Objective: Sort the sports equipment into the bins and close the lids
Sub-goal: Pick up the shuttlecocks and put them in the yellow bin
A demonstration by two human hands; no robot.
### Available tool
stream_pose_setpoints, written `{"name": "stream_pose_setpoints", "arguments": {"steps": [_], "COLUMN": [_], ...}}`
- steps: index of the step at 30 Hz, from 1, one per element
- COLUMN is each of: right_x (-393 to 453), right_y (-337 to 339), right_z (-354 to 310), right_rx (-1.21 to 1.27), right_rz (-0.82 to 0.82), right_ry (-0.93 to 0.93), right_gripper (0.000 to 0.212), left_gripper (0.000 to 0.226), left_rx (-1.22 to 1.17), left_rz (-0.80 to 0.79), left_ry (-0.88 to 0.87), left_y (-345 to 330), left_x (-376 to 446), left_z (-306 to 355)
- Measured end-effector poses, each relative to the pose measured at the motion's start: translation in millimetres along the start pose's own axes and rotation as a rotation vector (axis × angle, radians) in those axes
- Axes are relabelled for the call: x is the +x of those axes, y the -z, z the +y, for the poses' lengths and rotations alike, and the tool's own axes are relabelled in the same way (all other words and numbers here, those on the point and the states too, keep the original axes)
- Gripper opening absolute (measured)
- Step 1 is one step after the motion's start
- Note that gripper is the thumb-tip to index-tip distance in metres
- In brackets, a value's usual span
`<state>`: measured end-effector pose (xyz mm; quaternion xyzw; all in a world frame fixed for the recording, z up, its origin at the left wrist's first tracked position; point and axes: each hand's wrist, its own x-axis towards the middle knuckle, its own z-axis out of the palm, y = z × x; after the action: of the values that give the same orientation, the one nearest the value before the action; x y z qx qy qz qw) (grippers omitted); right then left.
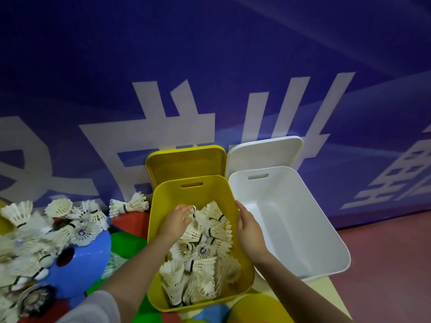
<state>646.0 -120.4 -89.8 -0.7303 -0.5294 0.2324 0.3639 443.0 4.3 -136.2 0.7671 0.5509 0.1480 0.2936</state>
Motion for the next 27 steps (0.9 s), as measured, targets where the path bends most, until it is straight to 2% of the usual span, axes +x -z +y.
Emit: {"name": "stream_pose_setpoints", "arguments": {"steps": [3,7,11,16,18,20,23,27], "right_x": [0,1,1,-2,-1,-4,-19,-55], "right_y": [0,0,2,9,10,5,-17,-69], "right_z": [-3,-2,-4,-13,-19,-33,-77,-142], "right_rx": [-0.033,-0.056,-0.084,-0.116,-0.189,-0.227,-0.183,-0.094], "right_rz": [0.005,-0.003,-0.016,-0.070,-0.081,-0.022,0.058,-0.100], "right_ry": [0.005,-0.004,-0.037,-0.040,-0.051,-0.049,0.073,0.319], "right_gripper": [0.043,0.044,0.045,0.045,0.046,0.049,0.051,0.047], "left_gripper": [0.047,0.049,0.055,0.044,0.037,0.031,0.028,0.027], "left_rx": [0.087,0.101,-0.104,-0.238,-0.289,-0.363,-0.392,-0.380], "left_rz": [-0.075,-0.090,0.031,0.078,0.122,0.181,0.282,0.371], "left_ry": [0.119,0.154,0.095,-0.046,-0.071,-0.081,-0.060,0.053], "left_y": [-6,4,23,61,81,103,135,175], "left_x": [-2,-1,-18,-71,-94,-118,-152,-196], "left_z": [-10,17,48,56,48,30,-13,-82]}}
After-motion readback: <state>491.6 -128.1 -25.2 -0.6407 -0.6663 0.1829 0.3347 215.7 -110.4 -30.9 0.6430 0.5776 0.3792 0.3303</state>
